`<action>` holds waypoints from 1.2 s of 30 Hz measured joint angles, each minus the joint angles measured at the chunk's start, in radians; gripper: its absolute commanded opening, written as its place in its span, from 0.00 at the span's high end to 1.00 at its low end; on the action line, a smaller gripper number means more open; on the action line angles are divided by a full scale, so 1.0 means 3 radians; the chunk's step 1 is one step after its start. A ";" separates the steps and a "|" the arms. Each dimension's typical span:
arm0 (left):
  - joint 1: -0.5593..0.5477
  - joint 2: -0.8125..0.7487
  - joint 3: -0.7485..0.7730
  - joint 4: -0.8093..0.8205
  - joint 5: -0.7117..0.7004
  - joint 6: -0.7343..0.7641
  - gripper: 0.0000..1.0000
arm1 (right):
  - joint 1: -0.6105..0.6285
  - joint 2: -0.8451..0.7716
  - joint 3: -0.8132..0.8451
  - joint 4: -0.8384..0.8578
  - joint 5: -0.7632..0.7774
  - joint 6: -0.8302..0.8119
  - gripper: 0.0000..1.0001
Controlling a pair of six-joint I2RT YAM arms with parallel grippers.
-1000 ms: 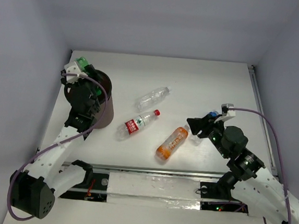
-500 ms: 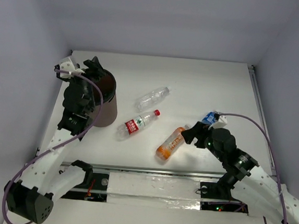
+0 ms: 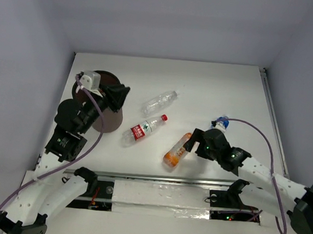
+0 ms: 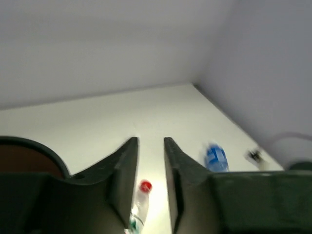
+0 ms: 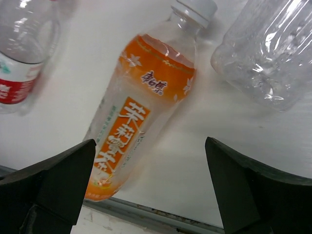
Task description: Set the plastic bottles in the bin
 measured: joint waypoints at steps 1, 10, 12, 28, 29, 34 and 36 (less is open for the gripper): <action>0.0000 -0.0050 -0.0070 -0.0074 0.0174 0.0015 0.70 | 0.0000 0.0130 0.0004 0.0023 -0.0015 0.0041 0.00; -0.0069 -0.0528 -0.0718 -0.0505 0.1025 0.0051 0.53 | 0.0000 0.1099 0.0426 0.0296 0.0028 0.0362 0.06; -0.0089 -0.0626 -0.0793 -0.0500 0.1108 0.0052 0.53 | 0.0000 0.1278 0.0497 0.0387 0.0046 0.0444 0.07; -0.0345 -0.1127 -0.0909 -0.0487 0.0909 0.0111 0.43 | 0.0000 0.1094 0.0746 0.0216 0.0420 0.0646 0.53; -0.0350 -0.1179 -0.0909 -0.0463 0.0891 0.0097 0.42 | 0.0000 0.0950 0.0828 0.0118 0.0479 0.0591 0.52; -0.0356 -0.1470 -0.0870 -0.0338 0.0628 0.0039 0.35 | 0.0025 0.0716 0.1773 0.0046 0.0645 0.0088 0.51; -0.0356 -0.1606 -0.0807 -0.0300 0.0437 0.0027 0.34 | 0.0057 0.0855 0.2239 0.0184 0.0646 -0.0137 0.51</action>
